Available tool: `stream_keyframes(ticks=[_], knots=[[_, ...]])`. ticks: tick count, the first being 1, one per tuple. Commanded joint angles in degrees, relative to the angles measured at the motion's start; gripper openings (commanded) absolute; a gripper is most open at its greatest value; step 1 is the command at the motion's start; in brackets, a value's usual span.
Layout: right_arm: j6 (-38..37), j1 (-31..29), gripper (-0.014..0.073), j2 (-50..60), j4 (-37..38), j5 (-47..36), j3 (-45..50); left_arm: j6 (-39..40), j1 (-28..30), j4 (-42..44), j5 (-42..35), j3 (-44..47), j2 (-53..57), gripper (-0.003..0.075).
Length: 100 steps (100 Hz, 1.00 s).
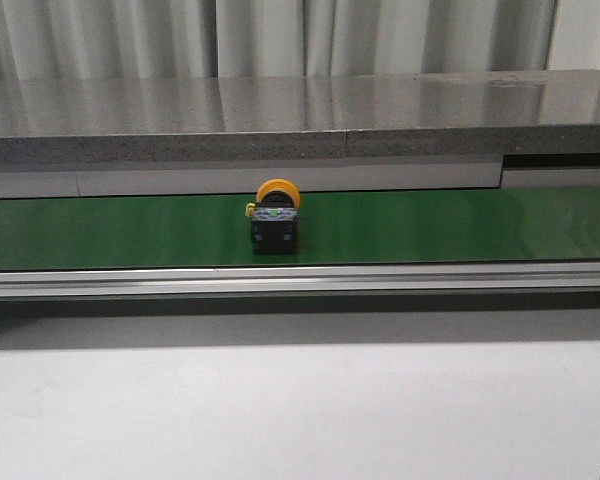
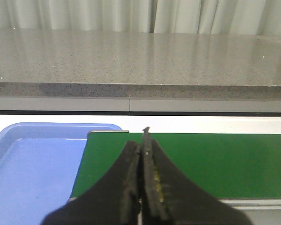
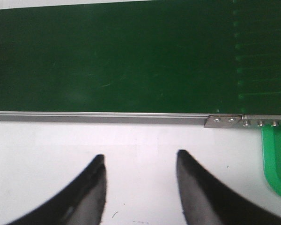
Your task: Move button from left to right
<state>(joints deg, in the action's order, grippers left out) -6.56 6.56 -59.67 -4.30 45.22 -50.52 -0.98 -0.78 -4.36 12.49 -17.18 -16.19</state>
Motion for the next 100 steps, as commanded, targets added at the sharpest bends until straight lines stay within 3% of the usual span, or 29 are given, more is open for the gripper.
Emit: stream_keyframes(ticks=[1, 7, 41, 62, 100], knots=[[0.25, -0.12, 0.0554, 0.53, -0.49, -2.18, -2.06, -0.10, -0.58, -0.53, -4.48, -1.58, -0.40, -0.0020], [0.25, -0.12, 0.0589, 0.53, -0.53, -2.64, -2.06, -0.10, -0.58, -0.53, -4.48, -1.58, -0.40, -0.0020], [0.47, -0.05, 0.0581, -0.65, -1.65, -3.99, -2.06, -0.10, -0.58, -0.53, -4.48, -1.58, -0.40, -0.0020], [4.71, 0.11, 0.0581, -4.71, -5.01, -5.95, -2.06, -0.10, -0.58, -0.53, -4.48, -1.58, -0.40, -0.0020], [5.88, 8.59, 0.0581, -14.59, -5.65, -14.78, -3.14, -0.10, -0.58, -0.53, -4.48, -1.58, -0.40, -0.0020]])
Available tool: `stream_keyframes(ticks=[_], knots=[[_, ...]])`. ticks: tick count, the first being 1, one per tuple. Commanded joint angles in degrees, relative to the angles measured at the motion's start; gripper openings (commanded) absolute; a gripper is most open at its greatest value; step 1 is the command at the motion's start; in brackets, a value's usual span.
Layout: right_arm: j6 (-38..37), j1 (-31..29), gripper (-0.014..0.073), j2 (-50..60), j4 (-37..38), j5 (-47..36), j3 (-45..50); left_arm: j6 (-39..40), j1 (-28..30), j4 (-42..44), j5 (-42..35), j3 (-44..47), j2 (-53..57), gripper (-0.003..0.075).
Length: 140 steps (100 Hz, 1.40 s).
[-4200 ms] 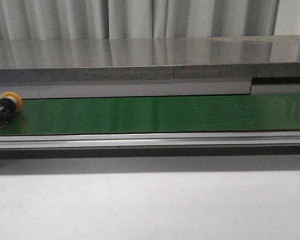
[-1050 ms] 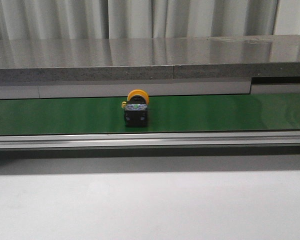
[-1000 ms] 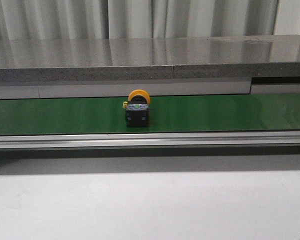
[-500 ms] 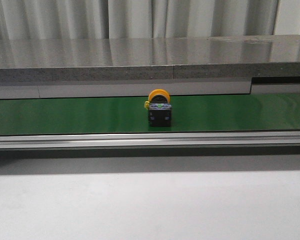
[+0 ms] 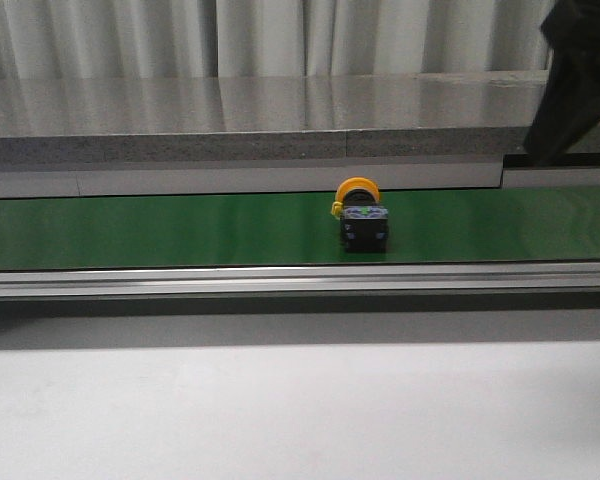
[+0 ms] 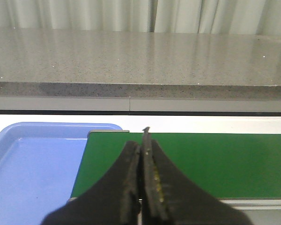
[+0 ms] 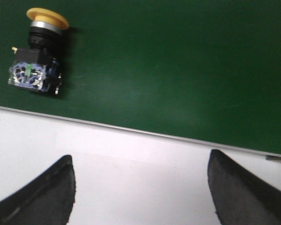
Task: Move button from left to right
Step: 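Lower the right gripper onto the button at the belt's end and grasp it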
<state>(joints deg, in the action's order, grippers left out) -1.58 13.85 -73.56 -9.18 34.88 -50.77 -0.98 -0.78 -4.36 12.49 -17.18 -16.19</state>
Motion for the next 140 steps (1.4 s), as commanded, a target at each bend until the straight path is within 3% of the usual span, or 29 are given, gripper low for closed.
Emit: stream_keyframes(ticks=[1, 46, 115, 124, 140], knots=[[0.91, 1.50, 0.0581, -1.11, -0.77, -4.44, -3.00, -0.10, -0.58, -0.53, -4.48, -1.58, -0.40, -0.0020], [0.95, 2.94, 0.0581, -11.26, -0.71, -4.19, -12.45, -0.10, -0.58, -0.53, -4.48, -1.58, -0.40, -0.0020], [2.59, 2.83, 0.0579, -20.53, 1.70, -6.97, -13.68, -0.10, -0.58, -0.53, -4.48, -1.58, -0.40, -0.0020], [2.59, 2.83, 0.0501, -20.92, 1.77, -7.10, -13.68, -0.10, -0.58, -0.53, -4.48, -1.58, -0.40, -0.0020], [2.53, 2.83, 0.0174, -20.92, 1.77, -6.98, -13.68, -0.10, -0.58, -0.53, -4.48, -1.58, -0.40, -0.0020]])
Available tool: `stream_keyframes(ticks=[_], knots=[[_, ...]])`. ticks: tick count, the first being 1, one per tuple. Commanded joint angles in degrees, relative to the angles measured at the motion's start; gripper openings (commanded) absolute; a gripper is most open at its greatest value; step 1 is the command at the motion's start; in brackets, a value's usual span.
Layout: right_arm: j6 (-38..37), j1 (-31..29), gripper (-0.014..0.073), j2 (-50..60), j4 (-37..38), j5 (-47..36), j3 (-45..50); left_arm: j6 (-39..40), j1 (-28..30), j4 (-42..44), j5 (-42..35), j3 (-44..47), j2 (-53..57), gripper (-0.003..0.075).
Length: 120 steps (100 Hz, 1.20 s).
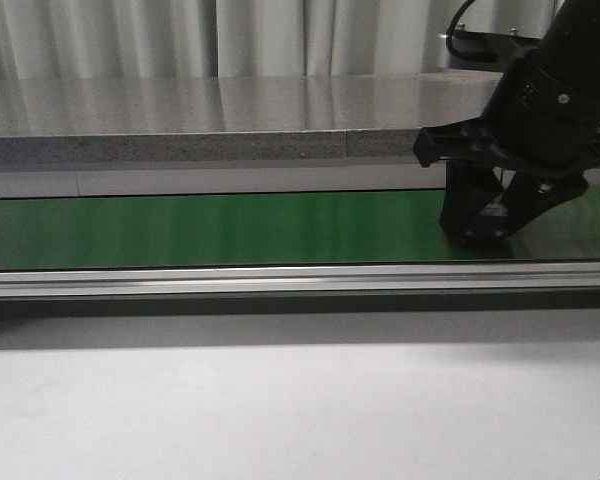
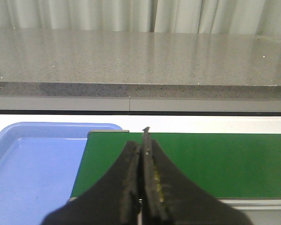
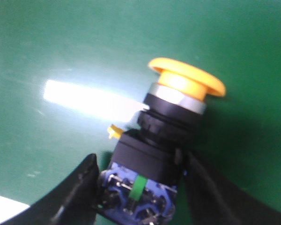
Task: Move button from left to right
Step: 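Lower the right gripper onto the button at the belt's end and grasp it, then carry the button into the green tray and open the right gripper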
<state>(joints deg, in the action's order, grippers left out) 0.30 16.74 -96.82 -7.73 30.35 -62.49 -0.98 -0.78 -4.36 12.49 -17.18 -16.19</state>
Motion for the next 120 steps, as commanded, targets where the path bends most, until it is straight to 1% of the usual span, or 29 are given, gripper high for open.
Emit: stream_keyframes(ticks=[1, 4, 7, 25, 35, 42, 56, 66, 82, 96, 110, 120], knots=[[0.64, -0.06, 0.0165, 2.33, 0.32, -2.35, -1.96, -0.10, -0.58, -0.53, -4.48, -1.58, -0.40, -0.0020], [0.64, -0.06, 0.0132, 2.33, 0.32, -2.23, -1.96, -0.10, -0.58, -0.53, -4.48, -1.58, -0.40, -0.0020], [0.64, -0.06, 0.0125, 2.39, 0.32, -2.08, -1.96, -0.10, -0.58, -0.53, -4.48, -1.58, -0.40, -0.0020], [0.70, -0.38, 0.0136, 4.47, 0.67, -0.33, -2.06, -0.10, -0.58, -0.53, -4.48, -1.58, -0.40, -0.0020], [0.70, -1.37, 0.0136, 7.00, 3.17, 0.41, -2.42, -0.10, -0.58, -0.53, -4.48, -1.58, -0.40, -0.0020], [0.70, -2.98, 0.0136, 8.57, 5.57, 2.41, -3.65, -0.10, -0.58, -0.53, -4.48, -1.58, -0.40, -0.0020], [0.80, -8.22, 0.0136, 10.96, 11.18, 7.08, -6.83, -0.10, -0.58, -0.53, -4.48, -1.58, -0.40, -0.0020], [0.80, -13.55, 0.0136, 11.59, 14.75, 8.70, -8.90, -0.10, -0.58, -0.53, -4.48, -1.58, -0.40, -0.0020], [0.96, -22.92, 0.0136, 11.28, 14.97, 6.71, -9.85, -0.10, -0.58, -0.53, -4.48, -1.58, -0.40, -0.0020], [1.41, -29.76, 0.0136, 11.21, 14.97, 4.65, -9.85, -0.10, -0.58, -0.53, -4.48, -1.58, -0.40, -0.0020], [4.33, -34.63, 0.0136, 11.01, 14.97, 1.62, -9.85, -0.10, -0.58, -0.53, -4.48, -1.58, -0.40, -0.0020], [6.97, -36.40, 0.0136, 9.87, 14.97, 0.92, -9.85, -0.10, -0.58, -0.53, -4.48, -1.58, -0.40, -0.0020]])
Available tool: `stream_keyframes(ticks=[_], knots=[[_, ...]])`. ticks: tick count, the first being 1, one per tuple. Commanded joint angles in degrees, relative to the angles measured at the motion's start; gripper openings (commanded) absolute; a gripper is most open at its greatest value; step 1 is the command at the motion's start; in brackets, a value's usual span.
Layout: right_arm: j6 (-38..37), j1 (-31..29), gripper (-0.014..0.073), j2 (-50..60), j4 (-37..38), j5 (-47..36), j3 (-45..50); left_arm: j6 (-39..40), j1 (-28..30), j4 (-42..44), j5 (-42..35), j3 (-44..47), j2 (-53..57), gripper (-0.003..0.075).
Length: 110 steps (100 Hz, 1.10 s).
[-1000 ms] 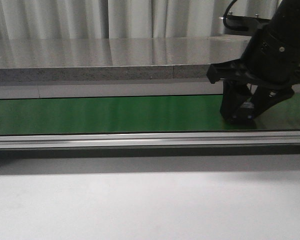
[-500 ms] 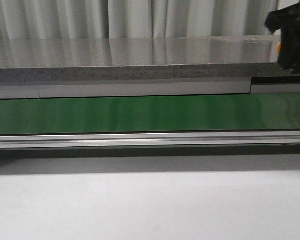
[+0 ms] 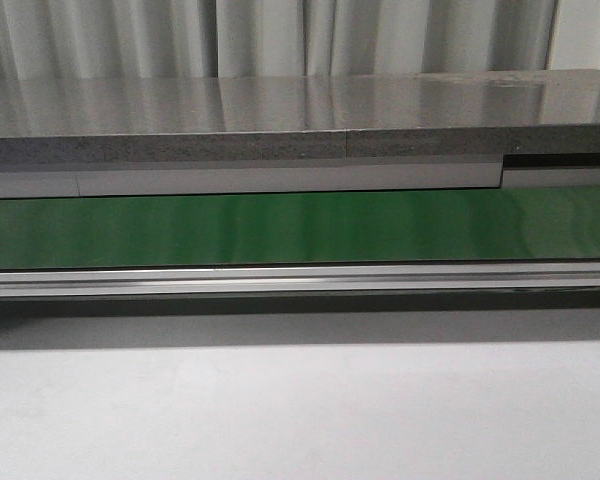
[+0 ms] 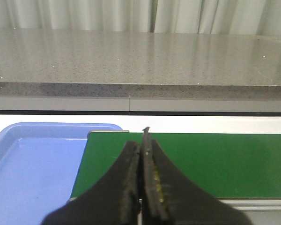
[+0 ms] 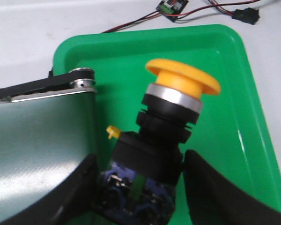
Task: Move button from left to right
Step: 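Carry the button into the green tray and open the right gripper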
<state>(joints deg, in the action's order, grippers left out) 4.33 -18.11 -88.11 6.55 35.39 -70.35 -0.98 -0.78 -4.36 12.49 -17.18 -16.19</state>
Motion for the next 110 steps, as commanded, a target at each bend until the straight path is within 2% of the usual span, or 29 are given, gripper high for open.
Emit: stream_keyframes(ticks=[1, 23, 37, 49, 67, 110], knots=[[3.14, -1.60, 0.0136, 0.82, 0.70, -4.17, -2.00, -0.10, -0.58, -0.53, -4.48, -1.58, -0.40, -0.0020], [12.98, -1.93, 0.0136, -5.08, 0.70, -2.50, -2.00, -0.10, -0.58, -0.53, -4.48, -1.58, -0.40, -0.0020], [15.61, -2.65, 0.0136, -7.94, 0.70, -2.64, -2.00, -0.10, -0.58, -0.53, -4.48, -1.58, -0.40, -0.0020], [15.77, -4.21, 0.0136, -9.87, 0.50, -3.02, -2.00, -0.10, -0.58, -0.53, -4.48, -1.58, -0.40, -0.0020], [15.83, -6.23, 0.0136, -12.69, -3.63, -3.52, -2.00, -0.10, -0.58, -0.53, -4.48, -1.58, -0.40, -0.0020], [16.41, -6.34, 0.0136, -16.40, -7.60, -3.08, -2.00, -0.10, -0.58, -0.53, -4.48, -1.58, -0.40, -0.0020]])
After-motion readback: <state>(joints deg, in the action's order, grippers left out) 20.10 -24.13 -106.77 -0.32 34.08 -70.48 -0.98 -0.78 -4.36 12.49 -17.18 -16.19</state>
